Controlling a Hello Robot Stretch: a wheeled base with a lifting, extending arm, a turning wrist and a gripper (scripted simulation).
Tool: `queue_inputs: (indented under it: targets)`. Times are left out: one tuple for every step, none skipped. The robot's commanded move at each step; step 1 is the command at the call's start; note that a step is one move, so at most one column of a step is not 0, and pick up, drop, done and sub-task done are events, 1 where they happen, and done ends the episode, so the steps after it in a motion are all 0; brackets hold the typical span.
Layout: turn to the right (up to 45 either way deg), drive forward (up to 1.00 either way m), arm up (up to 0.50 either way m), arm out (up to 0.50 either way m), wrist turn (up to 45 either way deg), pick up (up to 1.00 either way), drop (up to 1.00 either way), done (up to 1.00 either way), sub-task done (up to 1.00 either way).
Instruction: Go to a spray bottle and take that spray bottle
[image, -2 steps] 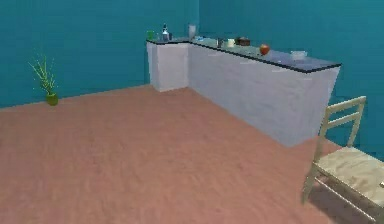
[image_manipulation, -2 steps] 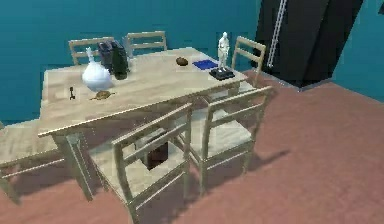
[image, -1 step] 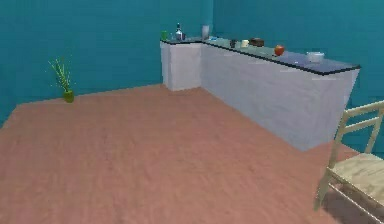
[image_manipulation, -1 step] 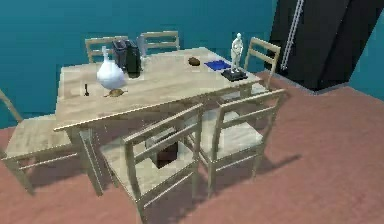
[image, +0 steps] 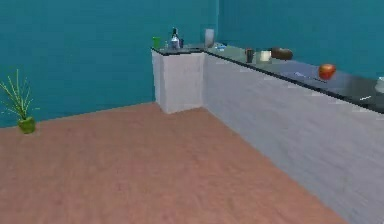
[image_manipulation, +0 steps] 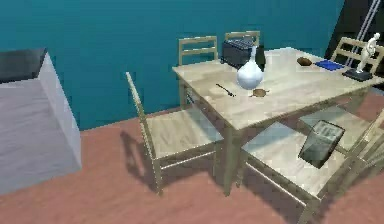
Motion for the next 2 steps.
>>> queue_inputs:
  targets:
    - [0.0,1.00,0.00,0.00,0.0,0.00,0.00,0.00,0.00]
    - [0.0,1.00,0.00,0.00,0.0,0.00,0.00,0.00,0.00]
